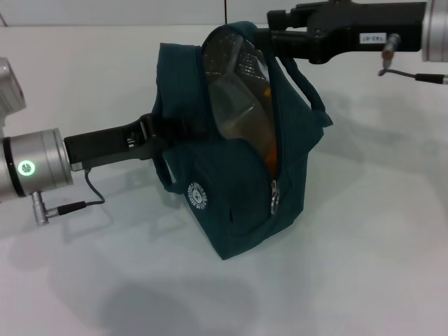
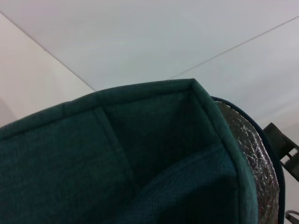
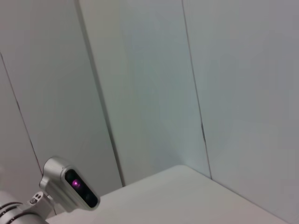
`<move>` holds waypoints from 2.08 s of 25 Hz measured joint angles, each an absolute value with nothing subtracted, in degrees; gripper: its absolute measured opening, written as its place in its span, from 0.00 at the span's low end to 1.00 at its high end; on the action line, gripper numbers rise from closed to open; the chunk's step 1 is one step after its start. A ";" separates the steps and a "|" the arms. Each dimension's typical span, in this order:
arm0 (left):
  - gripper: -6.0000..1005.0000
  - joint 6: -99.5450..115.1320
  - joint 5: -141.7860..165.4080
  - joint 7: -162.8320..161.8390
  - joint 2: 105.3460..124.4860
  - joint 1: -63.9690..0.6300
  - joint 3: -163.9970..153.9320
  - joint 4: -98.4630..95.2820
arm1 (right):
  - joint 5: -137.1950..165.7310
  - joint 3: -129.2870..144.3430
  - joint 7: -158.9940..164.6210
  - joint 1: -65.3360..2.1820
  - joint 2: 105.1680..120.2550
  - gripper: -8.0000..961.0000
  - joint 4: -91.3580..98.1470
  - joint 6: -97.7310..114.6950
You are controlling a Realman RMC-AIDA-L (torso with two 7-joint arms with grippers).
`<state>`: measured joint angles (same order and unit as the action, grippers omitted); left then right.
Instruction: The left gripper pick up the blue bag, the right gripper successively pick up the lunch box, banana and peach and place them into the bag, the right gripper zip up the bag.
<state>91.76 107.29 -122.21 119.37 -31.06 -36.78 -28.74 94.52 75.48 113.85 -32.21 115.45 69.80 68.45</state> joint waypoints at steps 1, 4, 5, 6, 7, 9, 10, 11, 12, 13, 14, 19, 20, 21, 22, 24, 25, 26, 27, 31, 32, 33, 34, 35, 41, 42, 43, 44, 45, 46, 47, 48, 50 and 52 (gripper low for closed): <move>0.04 91.76 107.26 -122.20 119.37 -30.96 -36.74 -28.74 | 94.40 74.73 113.85 -32.12 115.43 0.27 69.83 69.37; 0.04 91.75 107.20 -122.13 119.36 -30.65 -36.56 -28.74 | 94.27 71.77 113.40 -31.73 115.39 0.33 70.07 72.71; 0.04 91.73 107.17 -122.12 119.36 -30.61 -36.54 -28.74 | 94.13 70.79 112.51 -31.34 115.40 0.35 70.39 74.54; 0.04 91.72 107.14 -122.11 119.36 -30.57 -36.53 -28.74 | 93.93 69.63 111.25 -30.85 115.40 0.37 70.73 76.40; 0.04 91.70 107.09 -122.10 119.37 -30.51 -36.53 -28.74 | 93.33 68.65 109.05 -30.03 115.43 0.42 71.09 78.93; 0.04 91.60 106.97 -122.06 119.38 -30.32 -36.49 -28.74 | 91.43 67.27 104.11 -28.26 115.43 0.51 71.45 83.34; 0.04 91.43 106.91 -122.04 119.39 -30.10 -36.46 -28.74 | 90.16 66.81 101.11 -26.97 115.41 0.56 71.51 85.65; 0.04 91.32 106.89 -122.02 119.40 -29.90 -36.46 -28.74 | 89.07 66.37 98.24 -25.69 115.39 0.60 71.52 87.69; 0.04 91.22 106.88 -122.01 119.40 -29.71 -36.45 -28.74 | 88.17 65.90 94.33 -24.05 115.38 0.65 71.53 90.31; 0.04 91.15 106.85 -122.01 119.41 -29.55 -36.43 -28.74 | 87.82 65.73 92.41 -23.27 115.39 0.70 71.52 91.60; 0.04 91.12 106.83 -122.00 119.42 -29.38 -36.39 -28.74 | 87.45 65.49 89.55 -22.08 115.38 0.75 71.41 93.44; 0.04 91.10 106.22 -121.98 119.51 -29.55 -36.43 -28.26 | 87.30 65.94 77.54 -17.73 115.36 0.88 65.31 102.09; 0.04 91.10 105.83 -121.94 119.51 -29.63 -36.45 -27.97 | 87.38 66.05 75.48 -17.47 115.35 0.88 62.63 103.22; 0.04 91.10 105.58 -121.89 119.52 -29.65 -36.46 -27.79 | 87.41 66.06 73.52 -17.41 115.33 0.88 60.28 103.93; 0.04 91.10 105.44 -121.73 119.52 -29.67 -36.46 -27.79 | 87.45 66.05 71.27 -17.38 115.33 0.88 57.56 104.65; 0.04 91.10 105.36 -121.42 119.53 -29.71 -36.41 -27.78 | 87.76 66.03 66.64 -17.63 115.31 0.88 51.30 105.00; 0.04 91.10 105.34 -121.33 119.53 -29.77 -36.40 -27.78 | 88.08 66.00 64.91 -17.93 115.29 0.88 48.88 104.56; 0.04 91.10 105.33 -121.30 119.53 -29.80 -36.39 -27.78 | 88.55 65.99 63.50 -18.48 115.30 0.88 46.18 103.33; 0.04 91.10 105.33 -121.30 119.53 -29.82 -36.39 -27.78 | 88.82 66.01 62.77 -18.88 115.33 0.88 44.60 102.36; 0.04 91.12 105.29 -121.29 119.51 -29.94 -36.38 -27.77 | 88.75 66.13 62.13 -21.49 115.64 0.88 39.01 97.92; 0.04 91.12 105.29 -121.29 119.49 -29.98 -36.38 -27.77 | 88.57 66.14 62.09 -22.27 115.72 0.88 37.59 96.81; 0.04 91.12 105.29 -121.29 119.48 -30.02 -36.38 -27.79 | 88.41 66.15 62.05 -23.10 115.83 0.88 36.19 95.82; 0.04 91.13 105.27 -121.29 119.47 -30.04 -36.38 -27.82 | 88.40 66.18 62.02 -23.76 115.90 0.88 35.13 95.19; 0.04 91.13 105.25 -121.29 119.47 -30.05 -36.38 -27.86 | 88.39 66.22 61.98 -24.43 115.96 0.88 34.18 94.48; 0.04 91.14 105.18 -121.29 119.44 -30.06 -36.38 -28.01 | 87.96 66.98 61.83 -26.71 116.20 0.88 30.82 92.19; 0.04 91.14 105.18 -121.29 119.44 -30.06 -36.38 -28.02 | 87.72 67.09 61.77 -27.05 116.21 0.88 30.23 92.16; 0.04 91.14 105.18 -121.29 119.44 -30.08 -36.38 -28.02 | 87.53 67.21 61.67 -27.21 116.20 0.88 29.92 92.11; 0.04 91.14 105.18 -121.28 119.44 -30.10 -36.38 -28.01 | 87.39 67.41 61.55 -27.35 116.20 0.88 29.61 92.05; 0.04 91.14 105.18 -121.22 119.43 -30.14 -36.38 -27.99 | 87.30 67.54 61.40 -27.42 116.20 0.88 29.42 92.01; 0.04 91.14 105.18 -121.15 119.44 -30.16 -36.38 -27.96 | 86.97 67.82 61.23 -27.51 116.19 0.88 29.16 91.95; 0.04 91.13 105.18 -121.06 119.44 -30.20 -36.38 -27.92 | 86.48 68.27 61.01 -27.62 116.18 0.88 28.80 91.84; 0.04 91.13 105.18 -120.95 119.45 -30.25 -36.38 -27.86 | 85.70 69.04 60.77 -27.76 116.19 0.88 28.30 91.61; 0.04 91.12 105.18 -120.85 119.48 -30.31 -36.38 -27.80 | 84.21 70.89 60.37 -27.95 116.19 0.88 27.61 90.75; 0.04 91.11 105.18 -120.84 119.49 -30.33 -36.45 -27.77 | 83.17 72.60 60.27 -28.04 116.19 0.87 27.43 89.68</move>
